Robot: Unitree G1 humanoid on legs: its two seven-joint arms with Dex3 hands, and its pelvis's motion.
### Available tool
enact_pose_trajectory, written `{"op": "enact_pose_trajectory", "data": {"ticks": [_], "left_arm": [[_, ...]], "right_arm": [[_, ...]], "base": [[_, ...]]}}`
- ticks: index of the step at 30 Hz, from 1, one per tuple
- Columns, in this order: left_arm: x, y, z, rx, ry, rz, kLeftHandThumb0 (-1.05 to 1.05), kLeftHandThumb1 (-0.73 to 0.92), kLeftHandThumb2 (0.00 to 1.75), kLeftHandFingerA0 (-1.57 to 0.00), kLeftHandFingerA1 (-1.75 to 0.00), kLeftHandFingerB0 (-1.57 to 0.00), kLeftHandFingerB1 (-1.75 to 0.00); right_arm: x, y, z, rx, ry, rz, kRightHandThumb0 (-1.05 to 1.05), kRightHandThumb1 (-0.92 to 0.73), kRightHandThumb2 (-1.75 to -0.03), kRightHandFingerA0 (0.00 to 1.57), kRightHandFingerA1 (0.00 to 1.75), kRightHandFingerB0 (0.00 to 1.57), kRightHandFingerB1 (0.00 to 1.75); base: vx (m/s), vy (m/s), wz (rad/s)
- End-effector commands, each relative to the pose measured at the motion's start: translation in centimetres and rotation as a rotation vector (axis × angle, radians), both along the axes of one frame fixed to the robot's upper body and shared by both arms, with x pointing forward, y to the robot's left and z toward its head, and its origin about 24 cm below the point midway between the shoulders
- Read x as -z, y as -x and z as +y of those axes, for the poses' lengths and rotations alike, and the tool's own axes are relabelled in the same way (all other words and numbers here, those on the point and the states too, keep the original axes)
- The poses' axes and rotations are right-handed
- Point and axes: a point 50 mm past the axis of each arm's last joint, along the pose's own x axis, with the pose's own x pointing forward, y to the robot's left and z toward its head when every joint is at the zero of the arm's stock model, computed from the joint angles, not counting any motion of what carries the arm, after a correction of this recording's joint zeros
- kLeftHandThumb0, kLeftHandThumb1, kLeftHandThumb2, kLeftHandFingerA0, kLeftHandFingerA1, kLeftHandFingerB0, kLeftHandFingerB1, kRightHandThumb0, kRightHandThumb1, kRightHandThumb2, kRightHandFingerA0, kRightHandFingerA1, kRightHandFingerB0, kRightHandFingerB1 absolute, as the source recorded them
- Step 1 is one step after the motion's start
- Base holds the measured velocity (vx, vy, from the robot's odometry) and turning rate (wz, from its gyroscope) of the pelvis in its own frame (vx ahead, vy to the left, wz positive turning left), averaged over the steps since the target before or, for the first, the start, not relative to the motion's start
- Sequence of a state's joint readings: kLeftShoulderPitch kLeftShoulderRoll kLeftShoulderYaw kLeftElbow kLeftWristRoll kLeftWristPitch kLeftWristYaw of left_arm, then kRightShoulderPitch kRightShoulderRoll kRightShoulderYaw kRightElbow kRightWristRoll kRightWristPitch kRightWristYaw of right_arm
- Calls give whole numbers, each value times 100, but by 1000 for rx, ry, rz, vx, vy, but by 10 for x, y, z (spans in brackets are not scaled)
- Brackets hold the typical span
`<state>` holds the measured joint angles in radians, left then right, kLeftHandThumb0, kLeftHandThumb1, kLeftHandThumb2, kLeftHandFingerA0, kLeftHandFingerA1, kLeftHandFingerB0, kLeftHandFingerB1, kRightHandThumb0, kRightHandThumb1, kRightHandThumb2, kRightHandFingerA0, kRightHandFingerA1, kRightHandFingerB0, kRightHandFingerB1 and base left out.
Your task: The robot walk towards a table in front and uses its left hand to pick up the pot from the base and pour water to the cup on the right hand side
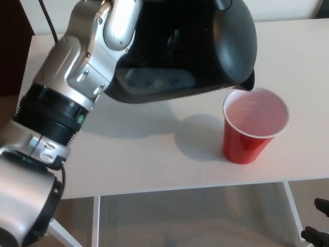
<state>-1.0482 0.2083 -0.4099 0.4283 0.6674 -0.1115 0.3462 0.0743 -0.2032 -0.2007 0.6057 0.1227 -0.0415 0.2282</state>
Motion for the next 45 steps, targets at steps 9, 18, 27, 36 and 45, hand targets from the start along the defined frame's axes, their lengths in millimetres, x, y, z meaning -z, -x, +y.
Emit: {"op": "enact_pose_trajectory", "data": {"ticks": [9, 18, 27, 36, 45], "left_arm": [[-7, 13, -15, 84, -206, -329, -26, 57, 57, -96, -175, -66, -172], [1, 16, -25, 93, -315, -427, -33, 56, 56, -96, -175, -89, -112], [10, 16, -29, 109, -384, -479, -28, 53, 57, -91, -175, -84, -135], [1, 19, -31, 108, -475, -511, -32, 52, 57, -91, -175, -93, -108], [-9, 18, -29, 118, -536, -551, -31, 42, 88, -122, -133, -91, -95]], "right_arm": [[-4, -1, -2, -27, 32, -2, -21, -52, -55, 68, 49, 36, 35], [-5, -3, -2, -44, 56, 3, -21, -52, -55, 70, 47, 36, 35], [-5, -4, -1, -56, 65, 6, -21, -52, -55, 70, 48, 38, 35], [-8, -7, 1, -78, 88, 6, -20, -52, -55, 71, 47, 37, 35], [-8, -10, -1, -84, 91, 3, -19, -52, -55, 69, 48, 37, 36]], "base": [[0, 0, 0], [0, 0, 0], [0, 0, 0], [0, 0, 0], [0, 0, 0]]}}
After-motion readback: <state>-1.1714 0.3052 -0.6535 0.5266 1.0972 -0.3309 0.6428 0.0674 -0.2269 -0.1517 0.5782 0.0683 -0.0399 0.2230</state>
